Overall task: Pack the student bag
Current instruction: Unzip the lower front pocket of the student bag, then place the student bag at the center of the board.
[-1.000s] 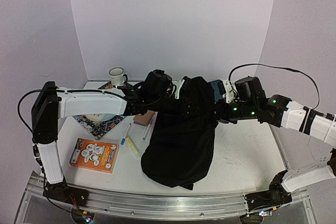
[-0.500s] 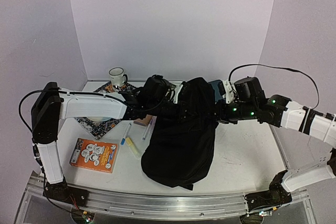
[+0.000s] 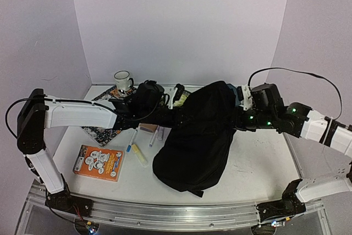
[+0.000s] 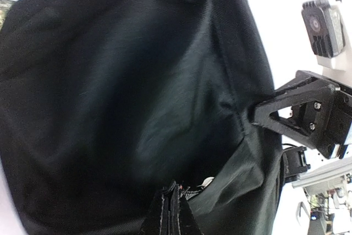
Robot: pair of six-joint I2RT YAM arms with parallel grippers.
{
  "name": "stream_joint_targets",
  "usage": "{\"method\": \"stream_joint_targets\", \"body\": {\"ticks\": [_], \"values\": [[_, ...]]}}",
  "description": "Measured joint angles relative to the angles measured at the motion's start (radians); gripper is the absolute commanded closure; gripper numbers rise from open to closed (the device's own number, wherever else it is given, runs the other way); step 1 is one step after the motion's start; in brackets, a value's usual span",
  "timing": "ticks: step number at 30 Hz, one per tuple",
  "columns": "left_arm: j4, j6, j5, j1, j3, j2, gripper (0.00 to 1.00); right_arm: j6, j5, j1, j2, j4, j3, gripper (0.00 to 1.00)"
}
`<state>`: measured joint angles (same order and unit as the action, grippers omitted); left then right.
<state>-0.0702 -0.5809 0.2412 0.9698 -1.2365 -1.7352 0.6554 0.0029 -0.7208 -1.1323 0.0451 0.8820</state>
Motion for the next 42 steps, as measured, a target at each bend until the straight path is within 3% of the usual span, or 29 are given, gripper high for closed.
{"method": "stream_joint_targets", "body": {"ticks": [14, 22, 37, 42], "values": [[-0.010, 0.016, -0.025, -0.068, 0.084, 0.021, 1.00, 0.011, 0.035, -0.001, 0.044, 0.012, -0.047, 1.00], [-0.009, 0.035, -0.093, -0.150, 0.147, 0.011, 1.00, 0.012, 0.049, -0.002, 0.168, 0.037, -0.083, 1.00], [-0.030, 0.090, -0.139, -0.143, 0.148, -0.087, 1.00, 0.079, 0.072, -0.002, 0.212, 0.080, -0.204, 1.00], [-0.028, 0.115, -0.165, -0.140, 0.144, -0.088, 1.00, 0.082, 0.075, -0.002, 0.151, 0.099, -0.205, 0.90]]}}
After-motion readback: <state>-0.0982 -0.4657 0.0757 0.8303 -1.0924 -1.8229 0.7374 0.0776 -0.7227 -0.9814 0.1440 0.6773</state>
